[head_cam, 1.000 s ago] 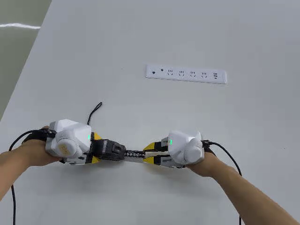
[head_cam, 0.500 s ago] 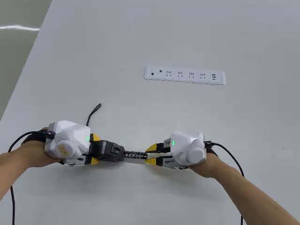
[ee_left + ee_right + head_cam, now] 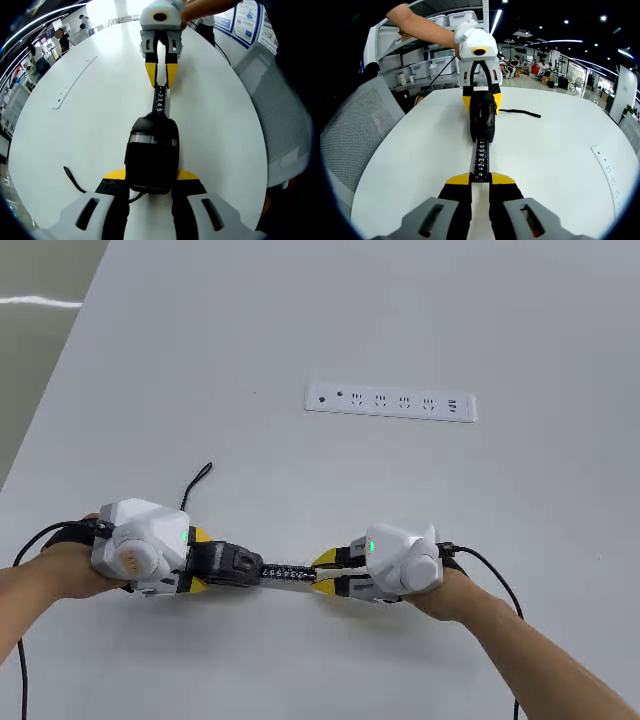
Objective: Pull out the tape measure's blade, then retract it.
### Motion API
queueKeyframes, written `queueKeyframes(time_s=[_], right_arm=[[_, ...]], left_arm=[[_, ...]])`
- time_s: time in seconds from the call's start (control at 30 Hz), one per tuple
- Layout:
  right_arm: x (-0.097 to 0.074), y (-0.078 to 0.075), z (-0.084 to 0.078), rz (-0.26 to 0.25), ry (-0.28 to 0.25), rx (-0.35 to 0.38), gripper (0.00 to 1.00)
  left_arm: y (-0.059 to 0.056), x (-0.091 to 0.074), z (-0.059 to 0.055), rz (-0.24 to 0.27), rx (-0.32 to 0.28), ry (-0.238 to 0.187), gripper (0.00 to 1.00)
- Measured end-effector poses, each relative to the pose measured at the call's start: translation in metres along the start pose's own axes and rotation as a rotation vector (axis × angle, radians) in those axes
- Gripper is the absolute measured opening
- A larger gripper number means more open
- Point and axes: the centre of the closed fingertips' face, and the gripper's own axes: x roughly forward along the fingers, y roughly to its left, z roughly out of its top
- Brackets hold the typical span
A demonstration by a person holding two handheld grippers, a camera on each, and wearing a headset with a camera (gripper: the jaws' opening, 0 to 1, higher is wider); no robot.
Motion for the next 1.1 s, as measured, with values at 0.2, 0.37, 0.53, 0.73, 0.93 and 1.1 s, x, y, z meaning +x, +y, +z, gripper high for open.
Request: queueKeyframes(time_s=[0.2,0.37,0.53,0.73,0.93,1.1], right_arm=[[-0.002,0.0,-0.002,0.001,0.003,0.001,0.1],[-0.004,0.0,-0.003,0.002,0.004,0.006,0.1],[-0.006,0.0,-0.005,0.002,0.006,0.006,0.1],[-0.008,0.0,-0.005,0.001,0.006,0.008,0.1],[-0.009,0.0,-0.006,0.002,0.006,0.01,0.1],[-0.011,0.0,-0.008,0.002,0.007,0.011,0.1]], left_arm=[[0.0,0.0,0.0,-0.002,0.001,0.002,0.28],[0.0,0.0,0.001,-0.003,0.001,0.002,0.28],[0.0,0.0,0.001,-0.002,0.001,0.003,0.28],[0.0,0.0,0.001,-0.003,0.001,0.005,0.28],[0.0,0.0,0.001,-0.004,0.001,0.006,0.28],[0.0,0.0,0.001,-0.003,0.0,0.006,0.28]])
